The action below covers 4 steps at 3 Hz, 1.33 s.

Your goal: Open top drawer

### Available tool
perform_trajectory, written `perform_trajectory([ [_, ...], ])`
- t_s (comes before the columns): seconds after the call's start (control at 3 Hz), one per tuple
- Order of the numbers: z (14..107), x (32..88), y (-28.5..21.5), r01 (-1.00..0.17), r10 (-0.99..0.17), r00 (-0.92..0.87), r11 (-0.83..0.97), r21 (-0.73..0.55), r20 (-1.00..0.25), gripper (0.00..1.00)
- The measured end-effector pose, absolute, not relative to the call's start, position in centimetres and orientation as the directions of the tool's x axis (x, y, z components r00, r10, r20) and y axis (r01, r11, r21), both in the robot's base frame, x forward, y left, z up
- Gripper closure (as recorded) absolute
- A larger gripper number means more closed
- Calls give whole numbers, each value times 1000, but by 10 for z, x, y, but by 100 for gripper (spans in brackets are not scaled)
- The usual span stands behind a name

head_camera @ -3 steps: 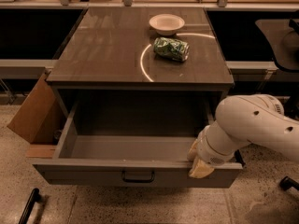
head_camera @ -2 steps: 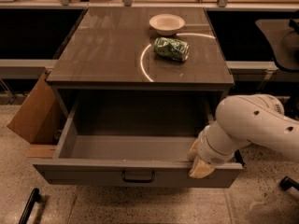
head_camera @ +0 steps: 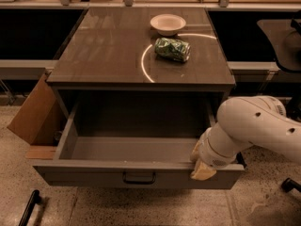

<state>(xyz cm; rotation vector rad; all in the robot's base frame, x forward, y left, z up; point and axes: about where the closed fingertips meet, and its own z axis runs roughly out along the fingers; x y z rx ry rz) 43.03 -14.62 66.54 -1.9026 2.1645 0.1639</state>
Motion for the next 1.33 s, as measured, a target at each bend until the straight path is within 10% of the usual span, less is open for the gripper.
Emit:
perform_trajectory([
  [0.33, 665, 430, -146, -987, -958, -113, 139, -83, -263, 5],
  [1.33, 792, 471, -218, -967, -983, -96, 129, -218, -154, 0],
])
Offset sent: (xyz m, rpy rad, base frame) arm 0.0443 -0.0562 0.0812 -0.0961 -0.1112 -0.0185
